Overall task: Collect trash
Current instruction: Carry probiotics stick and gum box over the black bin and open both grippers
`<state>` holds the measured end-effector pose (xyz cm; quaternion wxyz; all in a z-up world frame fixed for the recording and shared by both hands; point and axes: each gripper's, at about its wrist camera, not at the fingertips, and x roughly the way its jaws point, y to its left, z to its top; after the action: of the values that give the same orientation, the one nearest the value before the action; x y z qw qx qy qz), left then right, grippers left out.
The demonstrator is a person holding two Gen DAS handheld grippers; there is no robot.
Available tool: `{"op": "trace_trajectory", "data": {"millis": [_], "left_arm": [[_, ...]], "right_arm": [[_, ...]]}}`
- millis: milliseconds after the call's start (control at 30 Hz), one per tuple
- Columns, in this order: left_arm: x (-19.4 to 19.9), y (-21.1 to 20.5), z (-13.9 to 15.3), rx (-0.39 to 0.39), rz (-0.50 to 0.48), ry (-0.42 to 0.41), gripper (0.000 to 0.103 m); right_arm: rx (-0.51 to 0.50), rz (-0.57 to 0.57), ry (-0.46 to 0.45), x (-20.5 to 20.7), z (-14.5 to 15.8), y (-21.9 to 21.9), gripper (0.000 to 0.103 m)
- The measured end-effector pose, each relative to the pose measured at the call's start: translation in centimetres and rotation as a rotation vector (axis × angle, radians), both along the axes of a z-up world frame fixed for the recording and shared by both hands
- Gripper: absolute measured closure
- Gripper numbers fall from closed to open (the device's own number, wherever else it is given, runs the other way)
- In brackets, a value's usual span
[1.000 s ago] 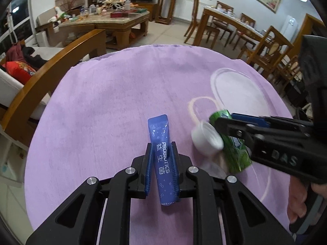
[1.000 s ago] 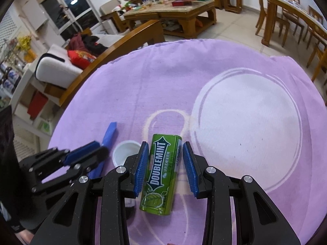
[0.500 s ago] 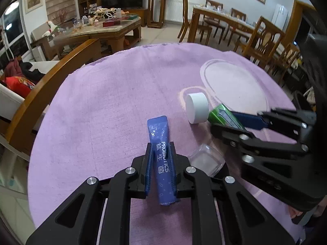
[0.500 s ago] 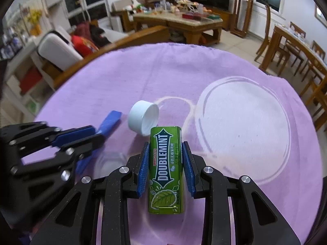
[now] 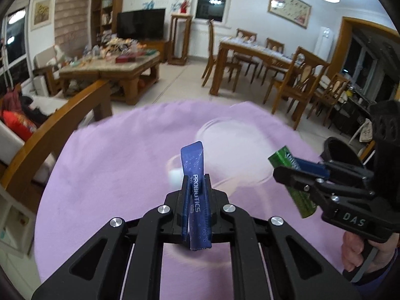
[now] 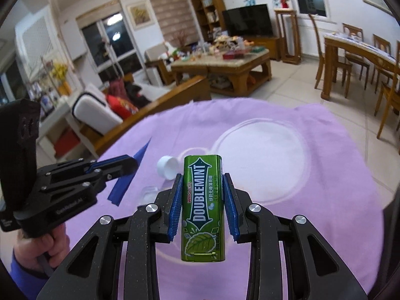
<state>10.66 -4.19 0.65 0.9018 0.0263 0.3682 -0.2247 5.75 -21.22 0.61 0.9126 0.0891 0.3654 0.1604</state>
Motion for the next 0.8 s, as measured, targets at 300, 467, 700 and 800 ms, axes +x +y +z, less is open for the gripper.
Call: {"op": "trace_trajectory", "data": {"millis": [300,467,700,800], "left_arm": [[-2.0,-11.2,1.7,-0.018,-0.174,-0.031,0.093],[-3.3,-17.7,1.4,-0.03,-0.283,-0.03,0.093],[-4.6,-26.0,0.1,-0.043,-0.401,0.001,0.093],[-5.4,-28.9,-0.8,-0.029,-0.443,0.022,0.093]], "right_arm": [[0.067,-0.19,-0.064,-5.0,1.8,-13.0,0.072],[0.082,-0.32,-0.087,-8.6,1.7,-20.9,0.072],[0.096,-0.502,-0.09,-13.6,0.1,-31.1,0.072],[0.103,-0.563,-0.078,-15.3,-1.3,-34.6,0.072]]}}
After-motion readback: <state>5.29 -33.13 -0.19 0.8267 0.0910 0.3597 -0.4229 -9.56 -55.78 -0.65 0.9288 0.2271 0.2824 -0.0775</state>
